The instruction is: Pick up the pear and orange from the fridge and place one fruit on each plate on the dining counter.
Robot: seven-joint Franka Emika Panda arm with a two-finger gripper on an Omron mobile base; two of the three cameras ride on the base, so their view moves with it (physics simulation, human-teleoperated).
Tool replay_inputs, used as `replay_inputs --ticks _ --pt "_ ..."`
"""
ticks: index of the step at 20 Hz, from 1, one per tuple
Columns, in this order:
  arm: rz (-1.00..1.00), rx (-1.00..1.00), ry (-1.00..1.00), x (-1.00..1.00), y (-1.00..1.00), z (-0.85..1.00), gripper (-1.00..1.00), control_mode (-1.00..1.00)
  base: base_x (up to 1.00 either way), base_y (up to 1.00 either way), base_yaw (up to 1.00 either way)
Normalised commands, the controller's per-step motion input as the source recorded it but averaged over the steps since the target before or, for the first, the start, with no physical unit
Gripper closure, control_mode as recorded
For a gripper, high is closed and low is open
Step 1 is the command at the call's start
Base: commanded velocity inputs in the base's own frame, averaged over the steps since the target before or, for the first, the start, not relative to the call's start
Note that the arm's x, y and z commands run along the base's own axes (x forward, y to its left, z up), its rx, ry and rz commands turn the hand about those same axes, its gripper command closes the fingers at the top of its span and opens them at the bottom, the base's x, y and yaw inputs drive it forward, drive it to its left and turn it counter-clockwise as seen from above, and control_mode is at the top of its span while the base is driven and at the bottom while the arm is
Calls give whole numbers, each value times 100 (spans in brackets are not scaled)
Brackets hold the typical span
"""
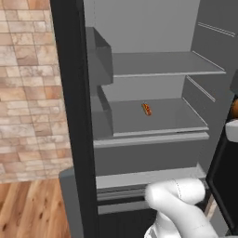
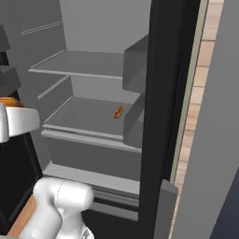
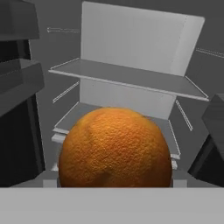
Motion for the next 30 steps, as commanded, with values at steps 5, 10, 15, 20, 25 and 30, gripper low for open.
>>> replay_inputs --ticks 5,10,15,20,25,30 --pt "0 0 0 0 0 0 100 100 -100 31 2" --pt "0 0 0 0 0 0 100 100 -88 74 24" --pt "0 0 0 0 0 0 100 100 -56 84 52" --pt "0 0 0 0 0 0 100 100 -26 71 67" --pt "0 0 0 0 0 0 100 100 32 32 65" --pt "0 0 0 0 0 0 100 100 79 20 51"
